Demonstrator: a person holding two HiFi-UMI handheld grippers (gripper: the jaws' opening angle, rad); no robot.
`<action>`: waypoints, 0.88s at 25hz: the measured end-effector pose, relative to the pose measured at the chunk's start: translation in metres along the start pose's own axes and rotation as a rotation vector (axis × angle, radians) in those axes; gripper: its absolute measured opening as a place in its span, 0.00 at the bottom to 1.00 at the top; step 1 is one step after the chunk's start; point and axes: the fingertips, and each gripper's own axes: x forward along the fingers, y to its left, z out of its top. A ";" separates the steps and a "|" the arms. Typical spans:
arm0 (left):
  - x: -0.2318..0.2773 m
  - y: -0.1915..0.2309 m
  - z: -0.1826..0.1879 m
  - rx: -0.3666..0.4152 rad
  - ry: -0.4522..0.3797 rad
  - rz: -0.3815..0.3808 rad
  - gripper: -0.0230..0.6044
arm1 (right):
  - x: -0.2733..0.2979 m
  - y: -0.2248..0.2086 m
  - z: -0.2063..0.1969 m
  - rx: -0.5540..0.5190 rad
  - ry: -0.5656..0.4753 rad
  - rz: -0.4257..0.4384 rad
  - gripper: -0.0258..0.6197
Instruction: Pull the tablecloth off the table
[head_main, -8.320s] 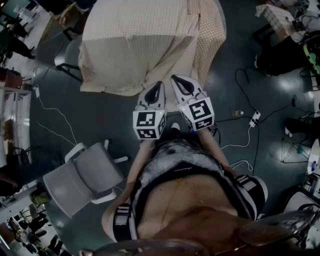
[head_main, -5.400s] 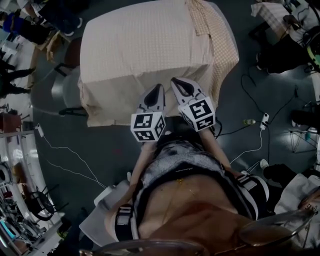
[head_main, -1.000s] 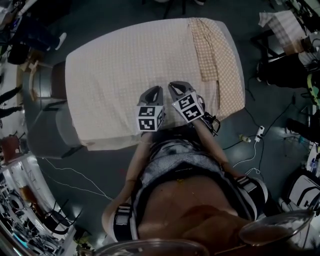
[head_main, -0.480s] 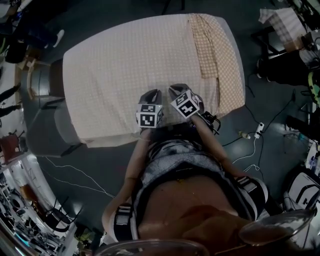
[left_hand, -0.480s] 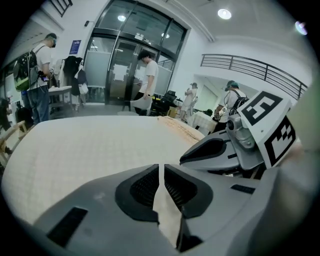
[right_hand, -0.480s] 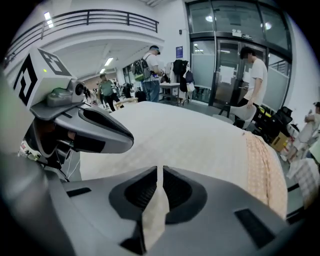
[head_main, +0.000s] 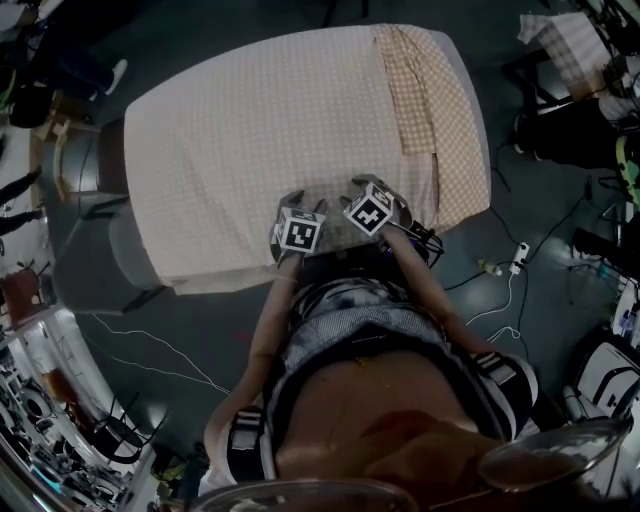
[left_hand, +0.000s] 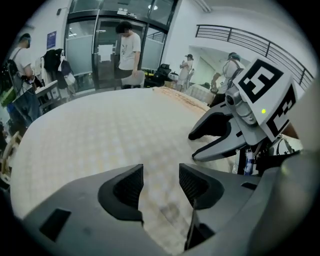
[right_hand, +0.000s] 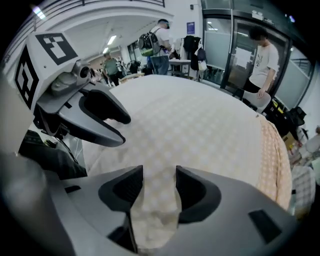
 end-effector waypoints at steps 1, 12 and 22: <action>0.005 0.000 -0.005 0.014 0.021 0.007 0.37 | 0.003 0.000 -0.006 -0.011 0.024 -0.002 0.43; 0.048 0.006 -0.050 0.150 0.204 0.050 0.41 | 0.035 0.000 -0.030 -0.167 0.157 -0.026 0.43; 0.054 0.014 -0.048 0.162 0.151 0.052 0.39 | 0.041 0.005 -0.021 -0.119 0.100 0.003 0.32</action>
